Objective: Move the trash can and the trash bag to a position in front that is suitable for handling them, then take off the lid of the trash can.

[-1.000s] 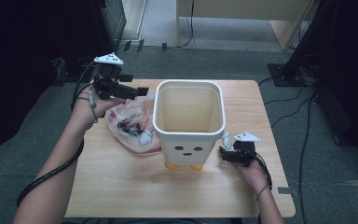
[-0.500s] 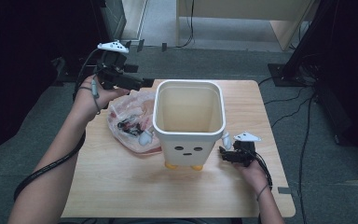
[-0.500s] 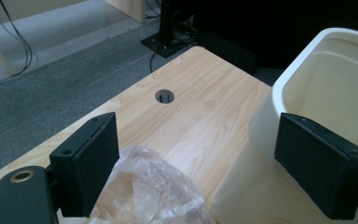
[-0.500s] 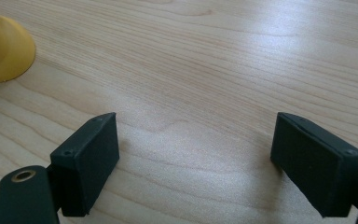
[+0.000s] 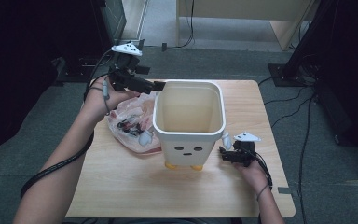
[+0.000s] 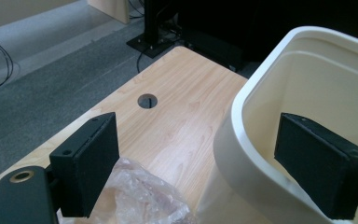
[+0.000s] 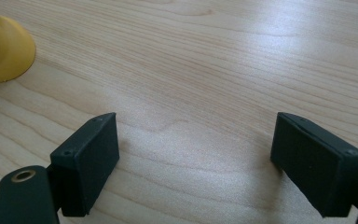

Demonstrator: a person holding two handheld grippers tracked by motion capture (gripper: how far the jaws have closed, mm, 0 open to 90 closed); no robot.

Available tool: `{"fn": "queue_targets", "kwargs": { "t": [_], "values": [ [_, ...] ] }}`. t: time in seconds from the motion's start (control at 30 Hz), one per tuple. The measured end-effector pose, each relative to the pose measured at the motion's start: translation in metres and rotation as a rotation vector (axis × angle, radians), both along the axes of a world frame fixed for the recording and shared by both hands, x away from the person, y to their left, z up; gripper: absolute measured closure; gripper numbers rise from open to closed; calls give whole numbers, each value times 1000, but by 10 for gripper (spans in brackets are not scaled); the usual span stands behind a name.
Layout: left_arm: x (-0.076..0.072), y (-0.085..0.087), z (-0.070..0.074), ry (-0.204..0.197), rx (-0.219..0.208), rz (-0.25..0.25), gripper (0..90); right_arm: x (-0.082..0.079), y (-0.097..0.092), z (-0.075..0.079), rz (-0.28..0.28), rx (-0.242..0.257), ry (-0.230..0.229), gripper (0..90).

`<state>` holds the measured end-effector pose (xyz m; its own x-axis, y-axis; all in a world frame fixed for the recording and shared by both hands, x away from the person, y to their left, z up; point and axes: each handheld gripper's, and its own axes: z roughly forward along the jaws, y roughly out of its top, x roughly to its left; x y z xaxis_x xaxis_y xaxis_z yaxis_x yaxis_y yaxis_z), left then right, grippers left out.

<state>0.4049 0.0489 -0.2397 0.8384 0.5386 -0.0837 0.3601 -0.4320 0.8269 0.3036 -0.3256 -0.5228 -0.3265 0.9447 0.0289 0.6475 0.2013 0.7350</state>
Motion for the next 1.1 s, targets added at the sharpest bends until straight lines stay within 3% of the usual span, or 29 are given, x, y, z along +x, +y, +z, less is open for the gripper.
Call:
{"fn": "queue_targets", "kwargs": {
  "t": [0.27,0.5,0.53,0.57,0.67,0.77,0.8,0.83,0.9,0.93,1.0,1.1],
  "values": [
    [4,-11,-11,21,-4,-10,140,0,0,0,1,0,0,149],
    [4,-21,-17,29,19,-13,141,0,0,0,1,-1,0,149],
    [4,-21,-17,29,19,-13,170,0,0,0,1,-1,0,149],
    [3,-22,-19,25,25,-26,268,0,0,0,1,0,0,149],
    [2,-22,-21,38,4,-32,305,0,0,0,1,0,1,149],
    [1,-22,-21,35,-17,-33,497,0,0,0,1,0,0,149],
    [0,-22,-20,50,-26,-45,497,0,0,0,1,0,1,149],
    [0,-23,-19,54,-21,-51,572,0,0,0,1,0,1,149],
    [-1,-26,-18,81,-8,-48,634,0,0,0,1,0,1,149],
    [-2,-27,-18,70,4,-46,668,0,0,0,1,0,1,149],
    [-4,-30,-16,50,27,-38,689,0,0,0,4,-1,1,149],
    [-4,-30,-15,53,33,-22,724,0,0,0,5,-1,1,149]
  ]
}}
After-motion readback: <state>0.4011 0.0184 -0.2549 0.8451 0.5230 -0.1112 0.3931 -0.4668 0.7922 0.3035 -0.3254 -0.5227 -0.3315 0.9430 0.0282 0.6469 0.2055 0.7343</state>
